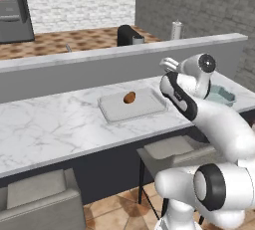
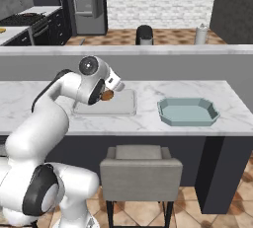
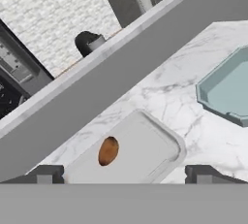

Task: Place the cold items (potato and bell pepper) from the fridge in one tupperware on the dining counter. Place the warm items (kebab skewer and hot dog) in the stove area in another tupperware.

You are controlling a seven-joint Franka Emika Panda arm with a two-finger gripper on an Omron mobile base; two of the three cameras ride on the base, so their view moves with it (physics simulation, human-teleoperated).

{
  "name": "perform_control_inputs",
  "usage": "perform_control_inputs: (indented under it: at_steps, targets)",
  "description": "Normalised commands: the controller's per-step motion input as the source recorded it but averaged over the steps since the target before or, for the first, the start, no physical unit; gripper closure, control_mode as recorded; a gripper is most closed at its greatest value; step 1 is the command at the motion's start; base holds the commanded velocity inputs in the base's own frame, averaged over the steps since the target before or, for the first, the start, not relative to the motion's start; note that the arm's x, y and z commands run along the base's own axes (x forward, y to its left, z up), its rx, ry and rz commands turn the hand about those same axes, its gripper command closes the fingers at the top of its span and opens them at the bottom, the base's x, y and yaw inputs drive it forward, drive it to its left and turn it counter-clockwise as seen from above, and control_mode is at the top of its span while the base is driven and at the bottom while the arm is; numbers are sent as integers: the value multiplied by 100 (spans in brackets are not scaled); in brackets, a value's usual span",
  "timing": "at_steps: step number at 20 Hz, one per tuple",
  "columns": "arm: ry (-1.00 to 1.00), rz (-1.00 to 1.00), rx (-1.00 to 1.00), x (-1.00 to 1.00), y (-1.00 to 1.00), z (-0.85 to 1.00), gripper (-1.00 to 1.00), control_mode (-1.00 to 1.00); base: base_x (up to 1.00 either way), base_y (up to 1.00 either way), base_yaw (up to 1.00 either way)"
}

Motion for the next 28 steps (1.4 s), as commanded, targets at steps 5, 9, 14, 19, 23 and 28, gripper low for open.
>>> perform_control_inputs:
  at_steps: [5,9,14,19,23,28]
  targets:
    - [0,-3,0,-100,-29,35,-100,-100,0,0,0]
    - [12,-6,-2,-100,-6,-10,-100,-100,0,0,0]
    - [18,0,-13,-100,0,-56,-100,-100,0,0,0]
    - [19,1,-22,-100,13,-70,-100,-100,0,0,0]
    - [21,20,-28,-94,66,-53,-100,-100,0,0,0]
    - [8,27,-17,-8,41,-31,-100,-100,0,0,0]
